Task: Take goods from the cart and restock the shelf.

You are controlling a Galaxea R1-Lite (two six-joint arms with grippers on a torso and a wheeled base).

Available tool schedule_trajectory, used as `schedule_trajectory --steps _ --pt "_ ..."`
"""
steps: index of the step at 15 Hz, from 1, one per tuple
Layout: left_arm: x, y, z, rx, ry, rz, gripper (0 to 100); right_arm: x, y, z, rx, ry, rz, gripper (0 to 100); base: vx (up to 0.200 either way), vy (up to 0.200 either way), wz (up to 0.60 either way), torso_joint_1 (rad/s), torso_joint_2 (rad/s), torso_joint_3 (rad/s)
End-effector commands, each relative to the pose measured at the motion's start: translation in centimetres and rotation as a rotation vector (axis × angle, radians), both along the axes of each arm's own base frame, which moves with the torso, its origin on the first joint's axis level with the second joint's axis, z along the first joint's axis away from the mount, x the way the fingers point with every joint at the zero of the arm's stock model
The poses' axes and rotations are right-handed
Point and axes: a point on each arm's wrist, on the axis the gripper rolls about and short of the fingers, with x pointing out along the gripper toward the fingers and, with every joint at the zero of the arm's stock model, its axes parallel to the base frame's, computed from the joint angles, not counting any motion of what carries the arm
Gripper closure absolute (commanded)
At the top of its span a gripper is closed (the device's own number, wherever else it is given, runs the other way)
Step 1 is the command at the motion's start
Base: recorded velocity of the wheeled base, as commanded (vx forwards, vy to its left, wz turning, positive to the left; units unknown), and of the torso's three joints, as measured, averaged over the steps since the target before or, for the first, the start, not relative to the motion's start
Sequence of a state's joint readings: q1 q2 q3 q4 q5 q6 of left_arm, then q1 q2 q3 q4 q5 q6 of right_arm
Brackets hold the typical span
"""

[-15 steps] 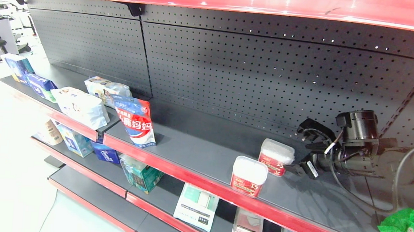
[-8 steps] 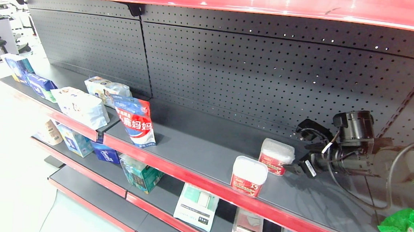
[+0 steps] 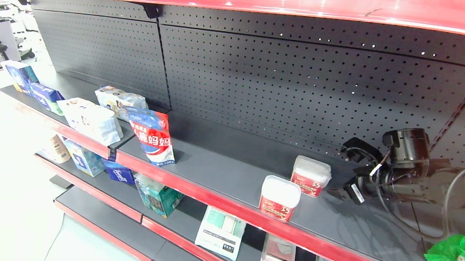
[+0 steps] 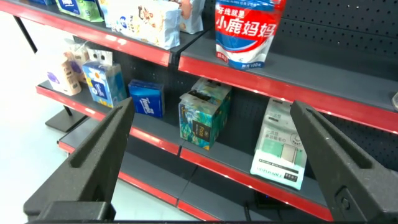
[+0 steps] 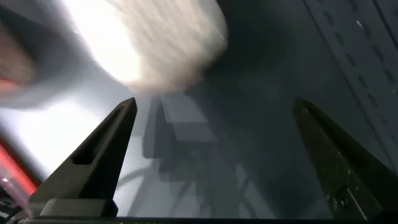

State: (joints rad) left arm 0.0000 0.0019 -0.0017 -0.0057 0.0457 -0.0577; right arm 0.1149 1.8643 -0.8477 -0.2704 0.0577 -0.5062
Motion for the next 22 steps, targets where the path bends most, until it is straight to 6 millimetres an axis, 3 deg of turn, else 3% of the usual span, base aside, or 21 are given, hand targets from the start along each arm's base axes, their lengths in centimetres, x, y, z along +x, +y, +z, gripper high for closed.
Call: schedule_trajectory --steps 1,6,13,22 --pt "0.0 0.0 0.0 -0.001 -0.001 0.000 0 -0.2 -1.3 0.5 -0.011 -0.016 -0.051 0 0.000 0.000 0.00 0.000 0.00 0.000" --pt "0.0 0.0 0.0 -0.001 -0.001 0.000 0 1.1 -1.6 0.6 -0.008 -0.036 -0.150 0 0.000 0.000 0.00 0.000 0.00 0.000" --pt "0.0 0.0 0.0 -0.001 -0.001 0.000 0 1.8 0.1 0.8 0.040 -0.045 -0.139 0 0.000 0.000 0.00 0.000 0.00 0.000" --pt "0.0 0.0 0.0 -0.001 -0.001 0.000 0 2.1 0.9 1.1 0.045 -0.059 -0.118 0 0.000 0.000 0.00 0.000 0.00 0.000"
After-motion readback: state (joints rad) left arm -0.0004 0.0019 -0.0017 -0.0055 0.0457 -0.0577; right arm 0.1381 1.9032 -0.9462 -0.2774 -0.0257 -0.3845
